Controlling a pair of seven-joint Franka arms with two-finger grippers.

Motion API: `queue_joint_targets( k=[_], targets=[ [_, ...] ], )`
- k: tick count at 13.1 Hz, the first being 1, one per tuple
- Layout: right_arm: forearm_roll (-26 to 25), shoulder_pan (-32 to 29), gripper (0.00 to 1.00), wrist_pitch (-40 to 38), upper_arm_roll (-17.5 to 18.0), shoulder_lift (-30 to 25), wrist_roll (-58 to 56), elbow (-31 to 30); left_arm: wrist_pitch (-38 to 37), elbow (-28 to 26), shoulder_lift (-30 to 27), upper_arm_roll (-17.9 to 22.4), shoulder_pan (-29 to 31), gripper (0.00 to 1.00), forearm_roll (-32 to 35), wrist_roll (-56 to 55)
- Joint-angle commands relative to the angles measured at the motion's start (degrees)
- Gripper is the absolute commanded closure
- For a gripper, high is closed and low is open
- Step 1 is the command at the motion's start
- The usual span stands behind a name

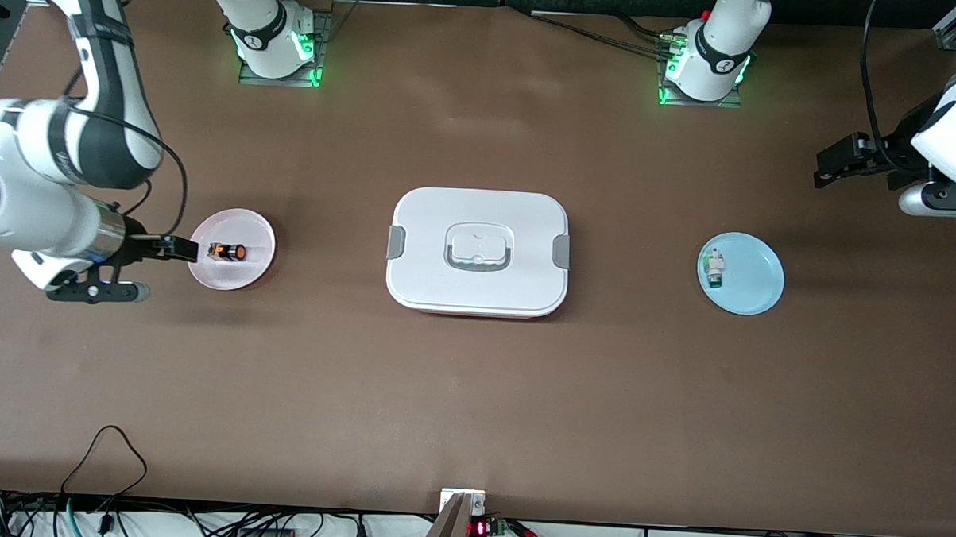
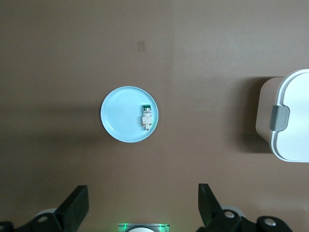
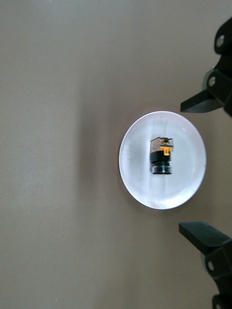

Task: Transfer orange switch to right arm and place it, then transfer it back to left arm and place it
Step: 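Lower the right gripper toward the orange switch on the pink plate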

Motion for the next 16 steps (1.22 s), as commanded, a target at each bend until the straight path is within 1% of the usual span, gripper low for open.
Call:
queue_joint_targets(
  k=[1, 4, 6, 10, 13, 16],
  targets=[
    [0.68, -0.04, 0.00, 7.05, -0.04, -1.46, -1.20, -7.25, -0.81, 0.08, -0.56, -0.02, 0.40, 0.00, -1.23, 0.20],
    [0.94, -1.00, 0.00, 14.08, -0.04, -0.85, -1.11, -13.23, -0.81, 0.08, -0.56, -0.02, 0.40, 0.00, -1.23, 0.20],
    [1.03, -1.09, 0.00, 16.56, -0.04, 0.38, -0.94, -14.92, -0.81, 0.08, -0.56, 0.07, 0.40, 0.00, -1.23, 0.20],
    [1.03, -1.79, 0.00, 16.92, -0.04, 4.24, -1.11, -14.92, -0.81, 0.08, -0.56, 0.16, 0.40, 0.00, -1.14, 2.56],
    [1.21, -1.88, 0.00, 17.70, 0.05, 5.92, -1.11, -15.01, -0.72, 0.08, -0.56, 0.24, 0.40, 0.00, -1.23, 2.75],
    [3.23, -1.88, 0.00, 17.71, 0.05, 7.23, -1.46, -15.01, -0.72, 0.08, -0.56, 0.24, 0.31, 0.00, -1.32, 2.31]
  ],
)
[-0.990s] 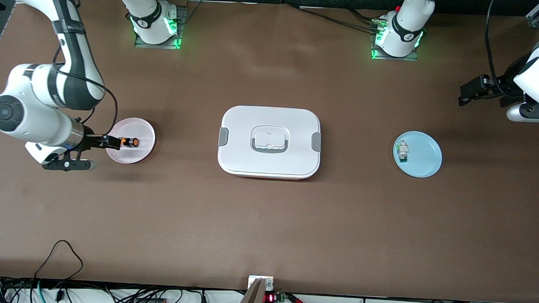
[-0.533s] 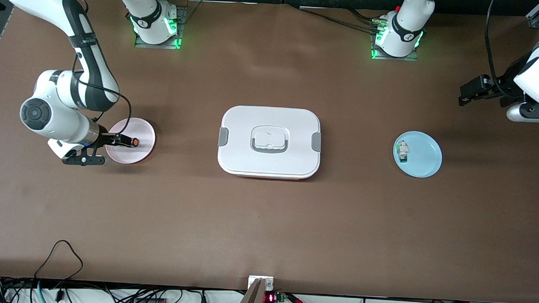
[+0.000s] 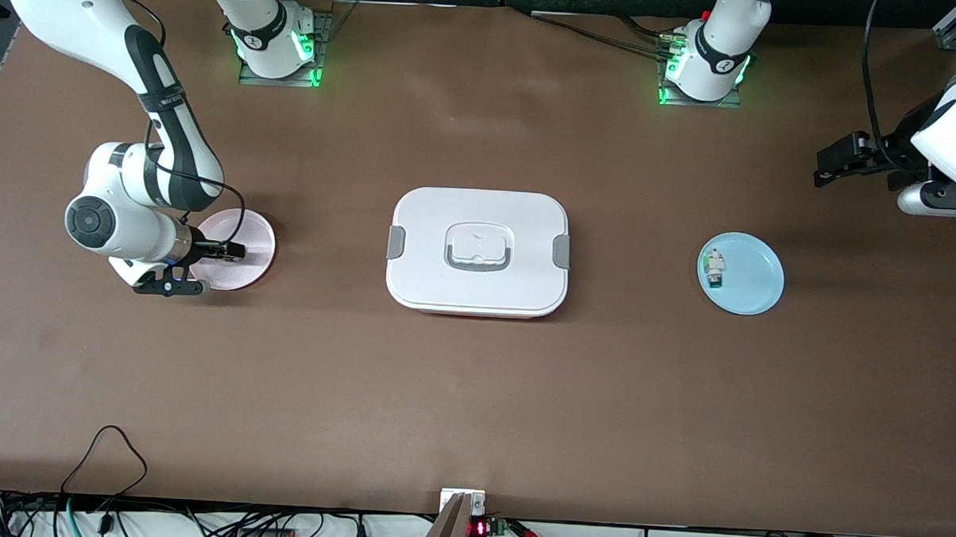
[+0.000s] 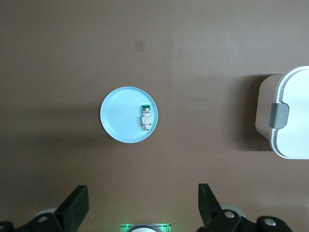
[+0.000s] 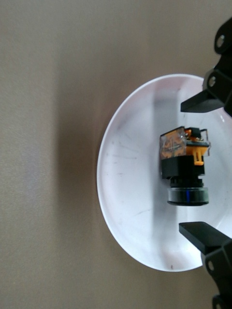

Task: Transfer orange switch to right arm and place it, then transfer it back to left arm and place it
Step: 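Lower the right gripper toward the orange switch on the pink plate, then close the right gripper on the orange switch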

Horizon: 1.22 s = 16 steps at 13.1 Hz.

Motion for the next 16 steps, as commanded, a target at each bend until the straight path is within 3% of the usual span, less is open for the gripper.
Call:
queue_joint_targets(
  k=[1, 16],
  targets=[
    [1.75, -0.42, 0.00, 0.70, 0.21, 0.77, -1.79, -0.35, -0.72, 0.08, -0.56, 0.16, 0.29, 0.00, -1.21, 1.12],
    [2.19, -1.39, 0.00, 0.70, 1.27, 1.82, -3.64, -2.02, -0.72, 0.08, -0.56, 0.07, 0.38, 0.00, -1.65, 1.20]
  ],
)
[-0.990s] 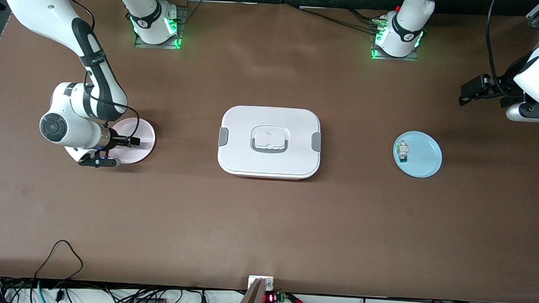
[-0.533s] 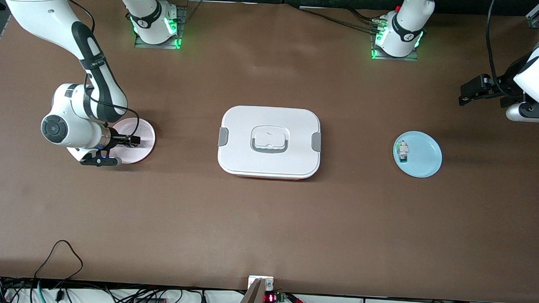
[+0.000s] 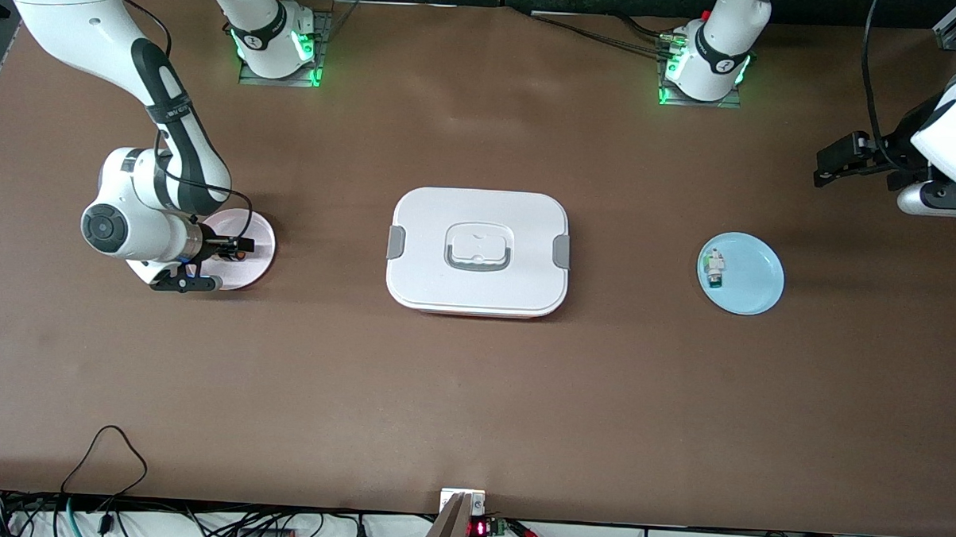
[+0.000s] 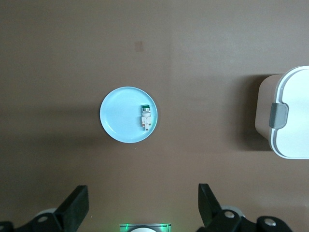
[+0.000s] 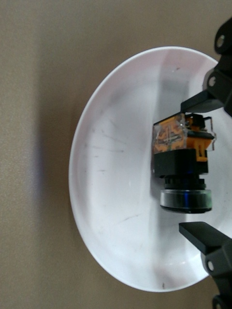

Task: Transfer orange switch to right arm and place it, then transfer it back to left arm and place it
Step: 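Close the right gripper on the orange switch, then lift the orange switch off the pink plate with the right gripper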

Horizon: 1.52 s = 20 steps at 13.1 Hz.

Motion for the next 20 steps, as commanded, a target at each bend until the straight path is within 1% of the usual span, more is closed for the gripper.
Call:
queue_joint_targets(
  k=[1, 4, 5, 7, 8, 9, 12, 15, 16, 17, 20],
  targets=[
    [1.26, -0.67, 0.00, 0.71, 0.63, 0.06, -1.47, -0.47, -0.81, 0.08, -0.56, 0.07, 0.38, 0.00, -1.63, 1.29],
    [1.26, -1.19, 0.00, 1.06, 0.72, 0.23, -1.47, -0.47, -0.72, 0.08, -0.56, 0.16, 0.38, 0.00, -1.63, 1.38],
    [1.26, -1.20, 0.02, 1.06, 0.72, 0.23, -1.47, -0.47, -0.81, 0.08, -0.56, 0.16, 0.38, 0.00, -1.63, 1.47],
    [1.26, -1.20, 0.34, 0.97, 0.98, 0.15, -1.64, -0.38, -0.81, 0.08, -0.56, 0.34, 0.38, 0.00, -1.98, 1.47],
    [1.18, -1.20, 0.50, 0.89, 1.68, -0.03, -2.34, -0.21, -0.81, 0.08, -0.56, 0.34, 0.38, 0.00, -1.98, 1.56],
    [1.35, -1.54, 0.58, 0.88, 2.38, -0.20, -5.04, -0.03, -0.81, -0.01, -0.56, 0.34, 0.47, 0.00, -2.07, 1.56],
    [4.95, -2.16, 0.64, 0.88, 2.74, -0.29, -9.18, 0.50, -0.81, 0.08, -0.56, 0.34, 0.38, 0.00, -2.07, 1.56],
    [4.95, -2.07, 0.67, -0.08, 3.26, -2.48, -10.52, 1.90, -0.81, -0.01, -0.56, 0.34, 0.38, 0.00, -2.07, 1.56],
    [4.87, -2.16, 0.67, -1.39, 4.31, -3.79, -10.52, 2.95, -0.81, -0.01, -0.56, 0.34, 0.38, 0.00, -2.07, 1.56],
    [4.87, -2.07, 0.67, -3.75, 4.93, -4.50, -10.52, 5.22, -0.81, 0.08, -0.56, 0.34, 0.38, 0.00, -2.07, 1.56],
    [4.69, -1.99, 0.67, -14.73, 5.99, -7.49, -10.61, 14.09, -0.81, 0.08, -0.56, 0.34, 0.38, 0.00, -2.07, 1.56]
  ],
)
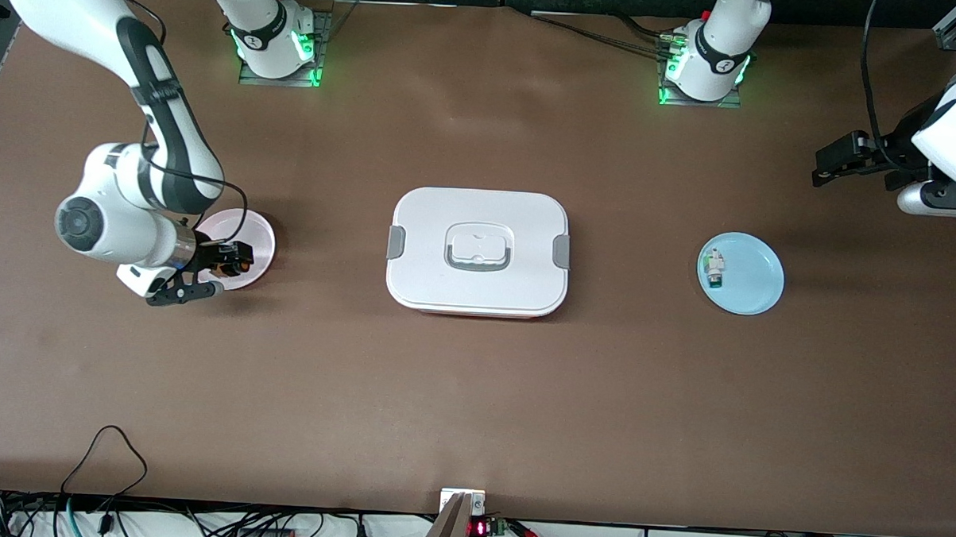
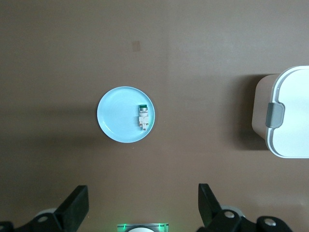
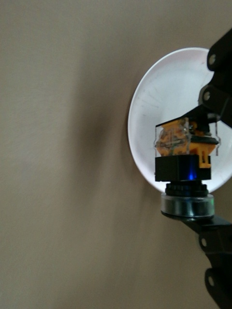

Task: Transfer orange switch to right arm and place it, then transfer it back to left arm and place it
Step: 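Lift the orange switch off the pink plate with the right gripper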

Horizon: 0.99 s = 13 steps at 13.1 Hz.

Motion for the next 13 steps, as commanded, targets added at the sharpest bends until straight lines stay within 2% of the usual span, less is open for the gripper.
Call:
queue_joint_targets(
  k=[1, 3, 6, 9, 13],
  targets=[
    [0.79, -0.74, 0.67, -9.91, 2.24, -3.09, -1.61, 8.02, -0.81, -0.01, -0.56, 0.21, 0.44, 0.00, -1.37, 1.55],
    [0.44, -0.65, 0.67, -15.72, 3.66, -5.54, -1.70, 12.96, -0.81, 0.08, -0.56, 0.21, 0.35, 0.00, -1.37, 1.55],
    [0.79, -0.48, 0.68, -20.31, 6.64, -9.06, -6.52, 17.10, -0.81, 0.08, -0.56, 0.21, 0.35, 0.00, -1.37, 1.46],
    [1.05, 0.58, 0.68, -20.23, 13.31, -10.82, -7.76, 20.79, -0.81, 0.08, -0.56, 0.21, 0.35, 0.00, -1.37, 1.55],
    [2.89, 3.83, 0.70, -18.57, 17.54, -11.09, -13.63, 24.58, -1.69, 0.08, -0.56, 0.30, 0.53, 0.00, -2.59, 2.43]
  ],
)
